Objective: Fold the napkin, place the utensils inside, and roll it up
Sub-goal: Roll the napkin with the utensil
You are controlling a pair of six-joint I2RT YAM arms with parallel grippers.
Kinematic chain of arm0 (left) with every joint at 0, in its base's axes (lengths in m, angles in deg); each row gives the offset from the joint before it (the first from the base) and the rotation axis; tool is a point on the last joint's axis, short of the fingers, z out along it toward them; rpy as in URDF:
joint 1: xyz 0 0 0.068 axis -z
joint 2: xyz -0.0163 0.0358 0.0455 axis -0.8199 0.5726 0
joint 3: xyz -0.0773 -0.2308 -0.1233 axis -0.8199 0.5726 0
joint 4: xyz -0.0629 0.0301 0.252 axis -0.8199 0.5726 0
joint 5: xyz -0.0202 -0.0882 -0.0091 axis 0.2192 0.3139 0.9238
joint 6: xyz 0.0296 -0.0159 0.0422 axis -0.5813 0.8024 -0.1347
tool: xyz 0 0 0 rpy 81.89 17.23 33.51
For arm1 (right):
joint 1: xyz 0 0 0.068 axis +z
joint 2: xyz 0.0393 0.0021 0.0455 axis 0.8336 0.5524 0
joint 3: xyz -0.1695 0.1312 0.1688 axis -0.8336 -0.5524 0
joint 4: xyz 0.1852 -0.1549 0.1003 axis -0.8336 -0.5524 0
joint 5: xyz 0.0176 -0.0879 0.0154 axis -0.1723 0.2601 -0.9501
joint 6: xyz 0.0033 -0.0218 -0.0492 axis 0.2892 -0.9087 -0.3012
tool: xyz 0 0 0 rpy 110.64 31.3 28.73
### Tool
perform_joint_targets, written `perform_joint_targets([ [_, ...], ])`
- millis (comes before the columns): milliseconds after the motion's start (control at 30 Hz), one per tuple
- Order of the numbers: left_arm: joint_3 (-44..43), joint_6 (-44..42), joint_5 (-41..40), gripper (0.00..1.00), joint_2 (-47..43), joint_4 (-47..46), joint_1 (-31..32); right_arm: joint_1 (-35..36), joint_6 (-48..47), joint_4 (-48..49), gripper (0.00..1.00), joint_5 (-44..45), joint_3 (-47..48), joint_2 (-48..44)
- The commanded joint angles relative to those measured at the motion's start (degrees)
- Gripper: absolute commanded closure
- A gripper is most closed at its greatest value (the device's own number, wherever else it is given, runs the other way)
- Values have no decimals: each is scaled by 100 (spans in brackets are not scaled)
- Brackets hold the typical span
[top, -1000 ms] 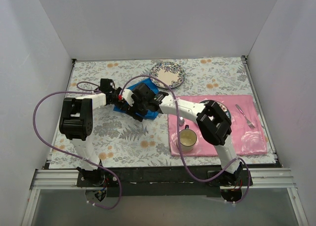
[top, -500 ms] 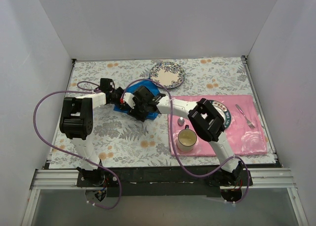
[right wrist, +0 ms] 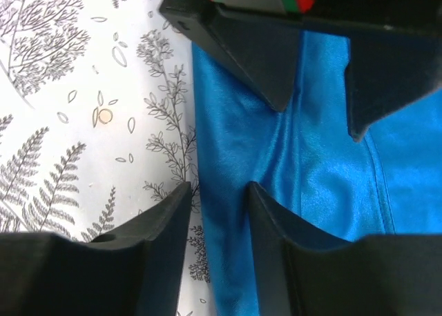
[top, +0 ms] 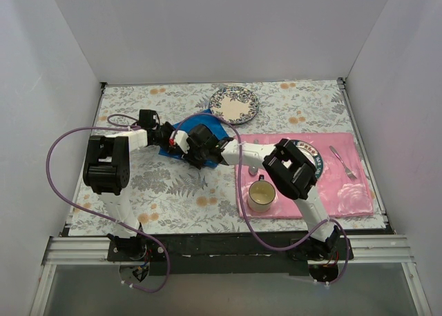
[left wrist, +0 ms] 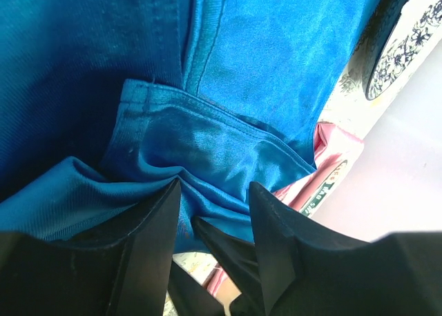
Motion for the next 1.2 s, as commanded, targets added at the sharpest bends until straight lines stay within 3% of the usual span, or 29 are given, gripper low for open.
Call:
perform_joint_targets([
  [0,56,-122,-19,55,-108,161,-120,80,171,-820,58,655,-316,485],
  [167,30,-96,140,52,-327,187,-392,186,346,-1128,73,727,-281,669],
  [367,-462,-587,-615,36,-1126,1197,-735,212,1137,-1366,89,-248,35,836],
  [533,176,-685,-1204,30,-2179,1742,-726,177,1902,-1384,98,-1522,316,907],
  [800,1707,359,-1943,32,-3737,2787,-717,-60,3490,-691,99,-2979,281,863],
  [900,2165,940,-1715,34,-4045,2719,-665,-236,3975,-156,99,-3657,133,907],
  [1167,1928,1626,-1601,30,-3264,2903,-271,-508,4986,699,99,-4327,-132,1012],
])
